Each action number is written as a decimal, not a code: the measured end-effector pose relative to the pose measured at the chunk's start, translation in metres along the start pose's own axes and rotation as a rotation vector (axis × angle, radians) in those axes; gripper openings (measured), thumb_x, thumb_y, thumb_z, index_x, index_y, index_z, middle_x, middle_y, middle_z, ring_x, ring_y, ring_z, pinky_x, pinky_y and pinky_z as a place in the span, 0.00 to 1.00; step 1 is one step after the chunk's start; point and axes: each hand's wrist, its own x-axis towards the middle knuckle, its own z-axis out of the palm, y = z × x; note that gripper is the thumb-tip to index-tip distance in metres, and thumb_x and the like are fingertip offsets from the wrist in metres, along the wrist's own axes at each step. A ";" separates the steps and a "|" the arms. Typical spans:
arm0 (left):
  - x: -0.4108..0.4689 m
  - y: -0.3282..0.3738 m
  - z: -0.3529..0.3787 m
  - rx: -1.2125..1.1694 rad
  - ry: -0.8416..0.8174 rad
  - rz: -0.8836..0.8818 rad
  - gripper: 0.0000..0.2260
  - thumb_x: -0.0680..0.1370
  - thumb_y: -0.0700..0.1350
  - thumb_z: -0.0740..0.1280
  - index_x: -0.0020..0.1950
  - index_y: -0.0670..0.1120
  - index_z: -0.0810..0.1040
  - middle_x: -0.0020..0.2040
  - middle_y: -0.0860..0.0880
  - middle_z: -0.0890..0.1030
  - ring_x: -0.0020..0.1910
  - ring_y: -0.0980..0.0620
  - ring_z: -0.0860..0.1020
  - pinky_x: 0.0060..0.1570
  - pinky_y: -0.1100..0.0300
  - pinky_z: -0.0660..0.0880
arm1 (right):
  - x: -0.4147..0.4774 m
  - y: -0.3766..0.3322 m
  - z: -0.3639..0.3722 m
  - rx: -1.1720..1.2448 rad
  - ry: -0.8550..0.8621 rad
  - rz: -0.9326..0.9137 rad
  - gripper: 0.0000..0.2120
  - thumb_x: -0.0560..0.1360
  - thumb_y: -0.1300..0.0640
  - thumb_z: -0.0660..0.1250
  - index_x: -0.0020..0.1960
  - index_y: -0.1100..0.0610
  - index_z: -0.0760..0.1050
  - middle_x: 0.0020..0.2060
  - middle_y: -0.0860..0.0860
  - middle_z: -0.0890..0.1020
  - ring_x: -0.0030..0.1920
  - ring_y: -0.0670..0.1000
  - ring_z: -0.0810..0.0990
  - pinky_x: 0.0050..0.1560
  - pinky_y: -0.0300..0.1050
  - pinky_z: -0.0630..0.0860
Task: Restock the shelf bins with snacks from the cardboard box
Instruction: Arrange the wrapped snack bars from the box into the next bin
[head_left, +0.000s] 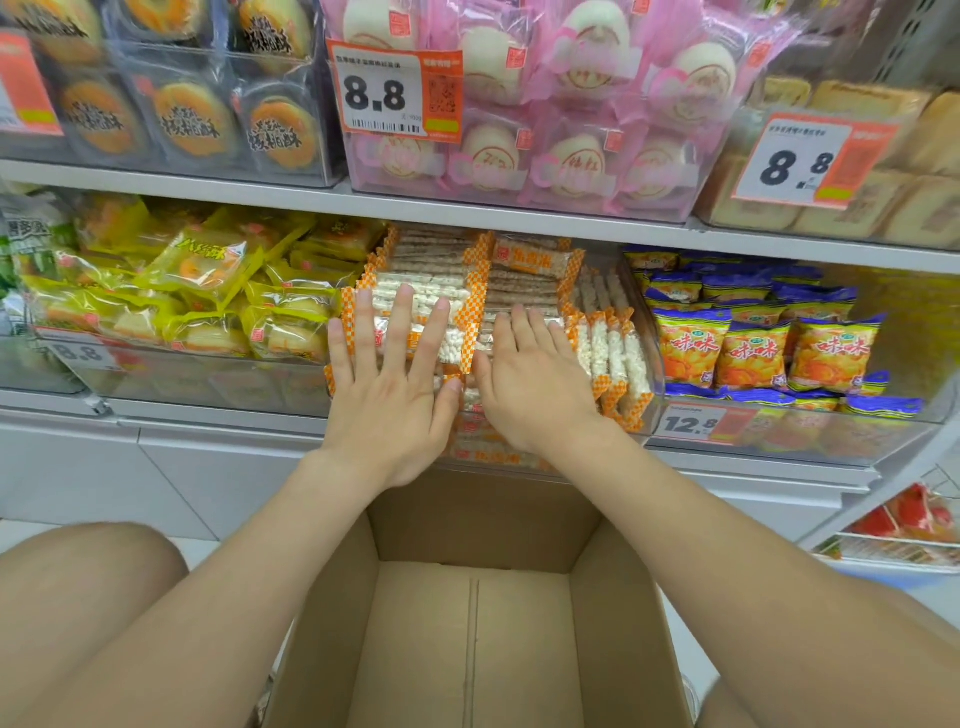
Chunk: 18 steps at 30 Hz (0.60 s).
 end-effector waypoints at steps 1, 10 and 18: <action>0.000 0.000 -0.001 -0.011 0.009 -0.005 0.34 0.84 0.59 0.53 0.87 0.53 0.44 0.86 0.43 0.43 0.83 0.34 0.38 0.79 0.31 0.38 | -0.003 0.000 -0.004 -0.001 0.039 0.008 0.32 0.87 0.44 0.41 0.84 0.63 0.50 0.84 0.60 0.53 0.84 0.58 0.48 0.83 0.57 0.46; -0.014 0.012 -0.010 -0.065 0.084 -0.098 0.37 0.83 0.59 0.56 0.86 0.50 0.42 0.85 0.41 0.39 0.83 0.32 0.37 0.78 0.28 0.40 | -0.045 0.025 -0.004 -0.089 0.110 0.260 0.39 0.84 0.35 0.45 0.83 0.63 0.54 0.79 0.69 0.62 0.79 0.70 0.58 0.80 0.65 0.56; -0.026 0.013 -0.014 -0.139 0.124 -0.147 0.37 0.84 0.54 0.59 0.86 0.46 0.42 0.85 0.40 0.39 0.83 0.34 0.37 0.79 0.30 0.42 | -0.047 0.033 0.009 -0.071 0.147 0.177 0.36 0.85 0.36 0.43 0.82 0.60 0.60 0.78 0.68 0.64 0.80 0.69 0.59 0.80 0.65 0.55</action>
